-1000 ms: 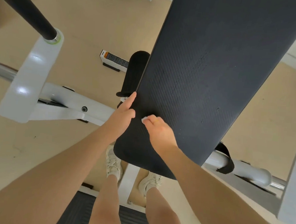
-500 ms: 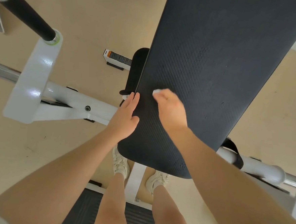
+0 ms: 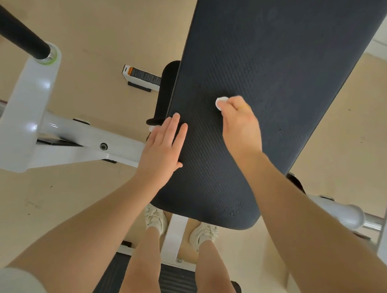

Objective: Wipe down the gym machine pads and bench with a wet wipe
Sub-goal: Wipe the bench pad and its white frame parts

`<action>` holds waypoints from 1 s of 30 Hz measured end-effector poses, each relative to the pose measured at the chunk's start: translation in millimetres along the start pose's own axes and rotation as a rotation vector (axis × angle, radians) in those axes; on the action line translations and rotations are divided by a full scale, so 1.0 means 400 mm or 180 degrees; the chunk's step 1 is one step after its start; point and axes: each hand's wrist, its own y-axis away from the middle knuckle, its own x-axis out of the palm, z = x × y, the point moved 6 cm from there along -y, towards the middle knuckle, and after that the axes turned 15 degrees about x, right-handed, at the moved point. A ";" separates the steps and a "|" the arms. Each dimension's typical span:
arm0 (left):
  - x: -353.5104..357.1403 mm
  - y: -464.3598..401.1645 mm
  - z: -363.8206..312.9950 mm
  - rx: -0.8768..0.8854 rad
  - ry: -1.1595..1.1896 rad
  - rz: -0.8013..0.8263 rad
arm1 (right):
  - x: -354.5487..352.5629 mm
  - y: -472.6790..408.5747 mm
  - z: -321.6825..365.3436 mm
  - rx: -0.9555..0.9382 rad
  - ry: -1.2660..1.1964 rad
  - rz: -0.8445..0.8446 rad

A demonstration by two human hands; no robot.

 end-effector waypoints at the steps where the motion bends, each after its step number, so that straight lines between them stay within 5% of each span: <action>1: 0.003 0.001 0.000 0.0005 -0.0052 -0.0003 | 0.030 0.019 -0.010 -0.0139 0.0299 -0.0052; 9: 0.004 -0.001 -0.011 -0.0075 -0.0099 -0.0132 | 0.193 0.251 -0.076 -0.0127 0.0427 0.1193; 19: 0.016 -0.034 -0.062 0.0074 -0.0239 -0.0344 | -0.054 -0.020 -0.119 0.0318 -0.0408 -0.0401; 25: 0.031 -0.042 -0.077 0.0067 -0.0481 -0.0133 | 0.113 0.171 -0.133 -0.0387 0.0460 0.0553; 30: 0.025 -0.043 -0.089 -0.0057 -0.0548 0.0018 | 0.134 0.222 -0.140 -0.0276 0.0521 0.1016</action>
